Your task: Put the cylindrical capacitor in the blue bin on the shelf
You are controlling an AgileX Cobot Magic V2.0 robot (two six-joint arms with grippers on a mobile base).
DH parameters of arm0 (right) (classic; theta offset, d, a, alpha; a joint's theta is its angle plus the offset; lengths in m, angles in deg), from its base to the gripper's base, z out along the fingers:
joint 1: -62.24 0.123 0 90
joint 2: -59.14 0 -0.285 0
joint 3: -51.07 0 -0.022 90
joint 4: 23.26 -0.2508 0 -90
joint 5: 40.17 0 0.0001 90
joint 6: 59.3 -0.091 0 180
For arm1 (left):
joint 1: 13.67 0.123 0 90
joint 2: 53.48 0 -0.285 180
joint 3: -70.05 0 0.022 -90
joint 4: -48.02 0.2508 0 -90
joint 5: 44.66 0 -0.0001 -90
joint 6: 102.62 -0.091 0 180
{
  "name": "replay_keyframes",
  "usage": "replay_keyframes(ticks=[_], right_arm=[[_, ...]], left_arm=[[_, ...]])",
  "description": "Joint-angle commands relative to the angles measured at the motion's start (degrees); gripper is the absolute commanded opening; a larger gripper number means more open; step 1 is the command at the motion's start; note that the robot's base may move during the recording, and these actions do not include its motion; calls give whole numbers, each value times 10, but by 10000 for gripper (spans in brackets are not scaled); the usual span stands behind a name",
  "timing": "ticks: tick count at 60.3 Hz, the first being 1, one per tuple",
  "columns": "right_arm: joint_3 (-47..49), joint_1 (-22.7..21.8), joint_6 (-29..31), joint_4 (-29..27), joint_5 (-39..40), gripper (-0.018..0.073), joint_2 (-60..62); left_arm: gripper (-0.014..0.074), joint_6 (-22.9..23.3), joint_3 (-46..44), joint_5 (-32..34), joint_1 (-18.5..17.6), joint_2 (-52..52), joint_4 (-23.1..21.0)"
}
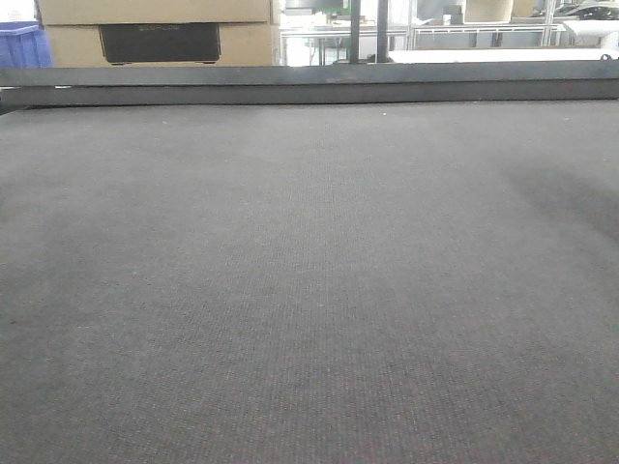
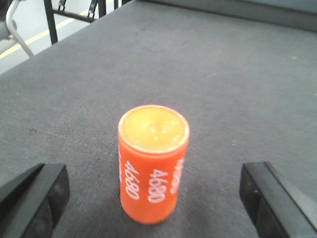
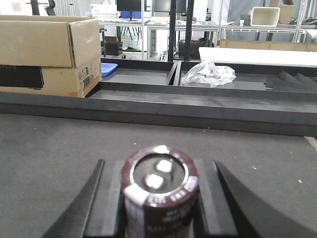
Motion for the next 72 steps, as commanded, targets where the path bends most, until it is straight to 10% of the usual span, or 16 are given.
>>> replay_keyframes(ticks=[1, 37, 58, 72], right_arm=[[0, 0, 1, 3, 8, -162, 8], [0, 0, 1, 3, 3, -162, 8], [0, 0, 1, 3, -66, -162, 10], [40, 0, 1, 5, -199, -162, 10]], left_arm=[[603, 0, -23, 20, 5, -25, -7], [574, 0, -135, 24, 16, -143, -8], [-102, 0, -135, -31, 16, -121, -3], [-111, 0, -135, -200, 13, -3, 62]])
